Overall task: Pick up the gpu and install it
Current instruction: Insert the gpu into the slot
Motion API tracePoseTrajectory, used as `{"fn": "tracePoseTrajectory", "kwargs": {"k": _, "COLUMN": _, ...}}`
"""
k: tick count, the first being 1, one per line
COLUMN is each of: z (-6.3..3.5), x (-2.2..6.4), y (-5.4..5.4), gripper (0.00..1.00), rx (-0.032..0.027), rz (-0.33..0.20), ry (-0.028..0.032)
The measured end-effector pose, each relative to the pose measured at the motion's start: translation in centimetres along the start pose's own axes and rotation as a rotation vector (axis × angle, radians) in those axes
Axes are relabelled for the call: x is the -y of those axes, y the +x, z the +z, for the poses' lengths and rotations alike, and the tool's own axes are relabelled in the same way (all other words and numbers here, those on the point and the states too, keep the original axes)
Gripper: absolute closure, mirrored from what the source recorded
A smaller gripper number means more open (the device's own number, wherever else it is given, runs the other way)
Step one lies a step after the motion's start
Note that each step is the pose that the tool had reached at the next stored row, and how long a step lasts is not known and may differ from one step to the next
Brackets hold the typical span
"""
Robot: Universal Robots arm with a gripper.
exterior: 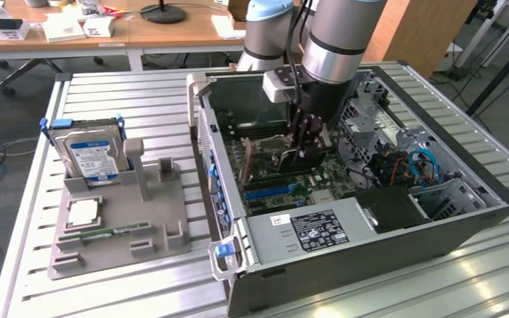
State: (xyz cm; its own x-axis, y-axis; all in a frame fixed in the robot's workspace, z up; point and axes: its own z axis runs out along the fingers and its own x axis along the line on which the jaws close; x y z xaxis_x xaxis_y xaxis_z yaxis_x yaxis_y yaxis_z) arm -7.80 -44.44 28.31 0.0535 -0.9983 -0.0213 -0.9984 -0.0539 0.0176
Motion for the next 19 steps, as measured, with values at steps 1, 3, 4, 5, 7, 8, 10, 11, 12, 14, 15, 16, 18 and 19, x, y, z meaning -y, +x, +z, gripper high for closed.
{"fn": "tracePoseTrajectory", "kwargs": {"k": 1, "z": 0.08, "x": -0.01, "y": 0.0, "gripper": 0.74, "rx": -0.0001, "rz": -0.001, "ry": 0.0}}
{"fn": "tracePoseTrajectory", "kwargs": {"k": 3, "z": 0.23, "x": -0.02, "y": 0.0, "gripper": 0.74, "rx": -0.0001, "rz": -0.003, "ry": -0.0001}}
{"fn": "tracePoseTrajectory", "kwargs": {"k": 4, "z": 0.3, "x": -0.02, "y": 0.0, "gripper": 0.74, "rx": -0.0002, "rz": -0.004, "ry": -0.0001}}
{"fn": "tracePoseTrajectory", "kwargs": {"k": 5, "z": 0.37, "x": -0.02, "y": 0.01, "gripper": 0.74, "rx": -0.0002, "rz": -0.006, "ry": -0.0001}}
{"fn": "tracePoseTrajectory", "kwargs": {"k": 7, "z": 0.41, "x": -0.03, "y": 0.01, "gripper": 0.74, "rx": -0.0003, "rz": -0.007, "ry": -0.0002}}
{"fn": "tracePoseTrajectory", "kwargs": {"k": 8, "z": 0.41, "x": -0.03, "y": 0.01, "gripper": 0.74, "rx": -0.0003, "rz": -0.007, "ry": -0.0002}}
{"fn": "tracePoseTrajectory", "kwargs": {"k": 10, "z": 0.42, "x": -0.09, "y": 0.0, "gripper": 0.74, "rx": -0.0002, "rz": -0.007, "ry": -0.0001}}
{"fn": "tracePoseTrajectory", "kwargs": {"k": 11, "z": 0.42, "x": -0.16, "y": 0.0, "gripper": 0.74, "rx": -0.0002, "rz": -0.007, "ry": 0.0004}}
{"fn": "tracePoseTrajectory", "kwargs": {"k": 12, "z": 0.42, "x": -0.23, "y": -0.01, "gripper": 0.74, "rx": -0.0002, "rz": -0.008, "ry": 0.0009}}
{"fn": "tracePoseTrajectory", "kwargs": {"k": 14, "z": 0.42, "x": -0.33, "y": -0.01, "gripper": 0.74, "rx": -0.0003, "rz": -0.008, "ry": 0.002}}
{"fn": "tracePoseTrajectory", "kwargs": {"k": 15, "z": 0.42, "x": -0.34, "y": -0.01, "gripper": 0.74, "rx": -0.0005, "rz": -0.009, "ry": 0.0026}}
{"fn": "tracePoseTrajectory", "kwargs": {"k": 16, "z": 0.43, "x": -0.35, "y": -0.01, "gripper": 0.74, "rx": -0.0005, "rz": -0.01, "ry": 0.0034}}
{"fn": "tracePoseTrajectory", "kwargs": {"k": 18, "z": 0.45, "x": -0.4, "y": -0.01, "gripper": 0.74, "rx": -0.0006, "rz": -0.011, "ry": 0.0055}}
{"fn": "tracePoseTrajectory", "kwargs": {"k": 19, "z": 0.46, "x": -0.43, "y": -0.02, "gripper": 0.74, "rx": -0.0007, "rz": -0.012, "ry": 0.0066}}
